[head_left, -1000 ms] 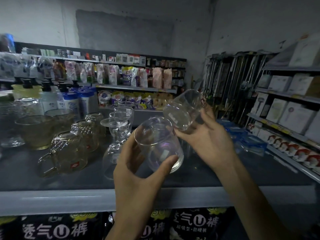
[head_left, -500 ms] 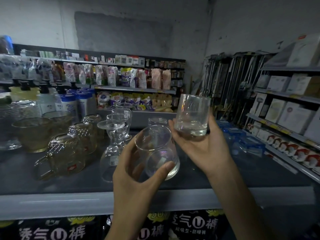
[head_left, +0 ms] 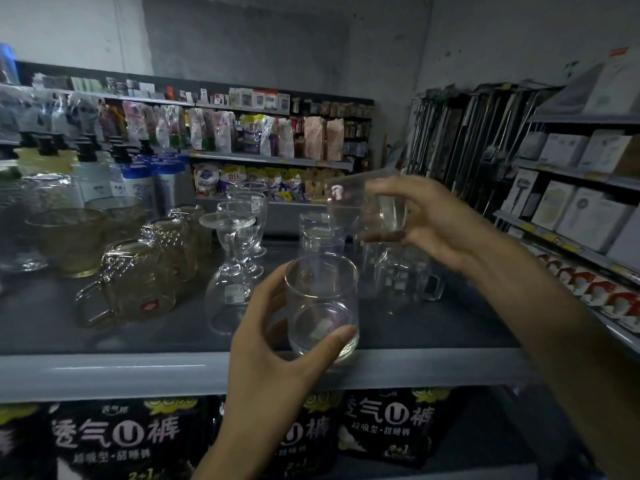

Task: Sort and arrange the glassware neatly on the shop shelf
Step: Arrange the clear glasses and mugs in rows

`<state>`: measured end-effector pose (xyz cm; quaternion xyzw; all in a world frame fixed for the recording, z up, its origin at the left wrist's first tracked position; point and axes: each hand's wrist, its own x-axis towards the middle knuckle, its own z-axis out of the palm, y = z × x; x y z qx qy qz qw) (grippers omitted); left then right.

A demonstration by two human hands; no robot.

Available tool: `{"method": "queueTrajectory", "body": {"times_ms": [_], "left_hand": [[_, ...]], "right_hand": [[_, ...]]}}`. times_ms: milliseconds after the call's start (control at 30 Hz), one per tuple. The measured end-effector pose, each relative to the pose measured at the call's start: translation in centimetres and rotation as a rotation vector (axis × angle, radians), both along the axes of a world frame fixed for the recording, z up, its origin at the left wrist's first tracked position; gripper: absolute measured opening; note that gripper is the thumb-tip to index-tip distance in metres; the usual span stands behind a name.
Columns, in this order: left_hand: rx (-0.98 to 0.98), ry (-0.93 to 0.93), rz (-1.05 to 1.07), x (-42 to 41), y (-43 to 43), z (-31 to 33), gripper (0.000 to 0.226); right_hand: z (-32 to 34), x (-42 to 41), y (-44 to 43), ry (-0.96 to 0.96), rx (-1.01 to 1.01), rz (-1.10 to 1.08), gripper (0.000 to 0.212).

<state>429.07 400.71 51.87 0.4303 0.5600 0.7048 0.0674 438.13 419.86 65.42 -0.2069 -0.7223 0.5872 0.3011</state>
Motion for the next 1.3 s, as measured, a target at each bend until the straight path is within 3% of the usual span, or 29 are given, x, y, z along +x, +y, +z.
{"method": "queueTrajectory", "body": {"times_ms": [100, 167, 333, 533, 767, 1000, 1300], "left_hand": [[-0.033, 0.024, -0.017, -0.3, -0.5, -0.4, 0.081], [-0.053, 0.052, -0.033, -0.5, -0.8, -0.5, 0.080], [-0.060, 0.069, -0.055, -0.8, -1.1, -0.5, 0.078], [-0.058, 0.069, -0.045, -1.1, -1.1, -0.8, 0.078], [-0.067, 0.082, -0.029, -1.2, -0.8, -0.9, 0.077], [-0.076, 0.070, -0.049, -1.4, -0.6, -1.0, 0.078], [-0.089, 0.121, -0.025, -1.4, -0.3, -1.2, 0.080]], "right_hand": [[0.3, -0.7, 0.4, -0.288, 0.517, -0.181, 0.083], [0.1, -1.1, 0.4, -0.400, 0.796, -0.168, 0.088], [-1.5, -2.0, 0.2, -0.513, 1.023, -0.104, 0.087], [-3.6, -3.0, 0.1, -0.533, 1.092, -0.082, 0.080], [-4.8, -4.0, 0.6, -0.579, 1.048, -0.084, 0.098], [-5.3, -3.8, 0.9, -0.603, 1.037, -0.052, 0.083], [-5.5, -3.7, 1.3, -0.598, 1.011, -0.001, 0.094]]}}
